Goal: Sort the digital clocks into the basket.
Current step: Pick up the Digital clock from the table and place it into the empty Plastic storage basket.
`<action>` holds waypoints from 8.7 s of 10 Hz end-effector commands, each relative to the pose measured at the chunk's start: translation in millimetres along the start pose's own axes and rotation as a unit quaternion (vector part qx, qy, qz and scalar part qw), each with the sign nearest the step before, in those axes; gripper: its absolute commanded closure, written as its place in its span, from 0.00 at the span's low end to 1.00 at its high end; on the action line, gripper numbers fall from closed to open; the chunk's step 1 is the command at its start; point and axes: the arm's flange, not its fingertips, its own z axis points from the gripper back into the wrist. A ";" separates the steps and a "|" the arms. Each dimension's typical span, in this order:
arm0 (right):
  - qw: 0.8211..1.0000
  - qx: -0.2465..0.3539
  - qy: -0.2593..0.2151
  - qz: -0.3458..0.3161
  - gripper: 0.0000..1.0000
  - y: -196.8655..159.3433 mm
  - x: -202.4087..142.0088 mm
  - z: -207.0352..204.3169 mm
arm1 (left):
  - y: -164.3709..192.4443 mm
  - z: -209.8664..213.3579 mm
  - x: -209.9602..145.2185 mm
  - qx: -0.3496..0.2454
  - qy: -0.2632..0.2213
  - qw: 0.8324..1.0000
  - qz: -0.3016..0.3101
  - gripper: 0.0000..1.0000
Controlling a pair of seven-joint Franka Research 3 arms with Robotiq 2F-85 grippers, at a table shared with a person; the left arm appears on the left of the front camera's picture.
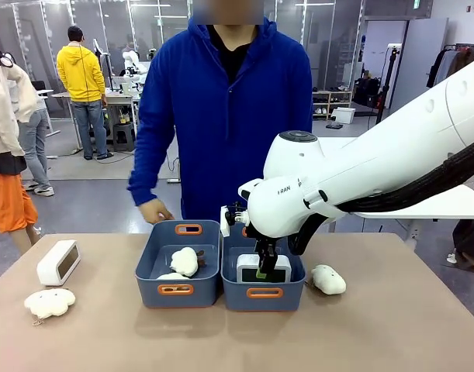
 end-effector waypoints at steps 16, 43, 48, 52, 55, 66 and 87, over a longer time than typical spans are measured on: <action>0.694 0.172 -0.448 -0.537 0.16 128.8 -348.9 151.9 | -0.7 -0.3 1.0 -0.009 -0.001 1.000 -0.002 0.00; 0.609 0.196 -0.493 -0.589 0.00 147.4 -404.5 124.0 | 113.1 -358.3 39.6 0.425 0.222 0.870 -0.114 0.33; 0.609 0.196 -0.493 -0.589 0.00 147.4 -404.5 124.0 | 98.2 -346.0 35.6 0.417 0.236 0.871 -0.111 1.00; 0.609 0.196 -0.493 -0.589 0.00 147.4 -404.5 124.0 | 52.8 -294.6 52.9 0.300 0.239 0.922 -0.053 1.00; 0.609 0.196 -0.493 -0.589 0.00 147.4 -404.5 124.0 | 7.0 -226.7 51.8 0.139 0.249 0.954 -0.097 1.00; 0.609 0.196 -0.493 -0.589 0.00 147.4 -404.5 124.0 | -152.5 -349.8 -22.6 -0.048 0.272 0.838 -0.471 1.00; 0.609 0.196 -0.493 -0.589 0.00 147.4 -404.5 124.0 | -111.5 -343.3 5.0 -0.078 0.111 0.990 -0.035 0.00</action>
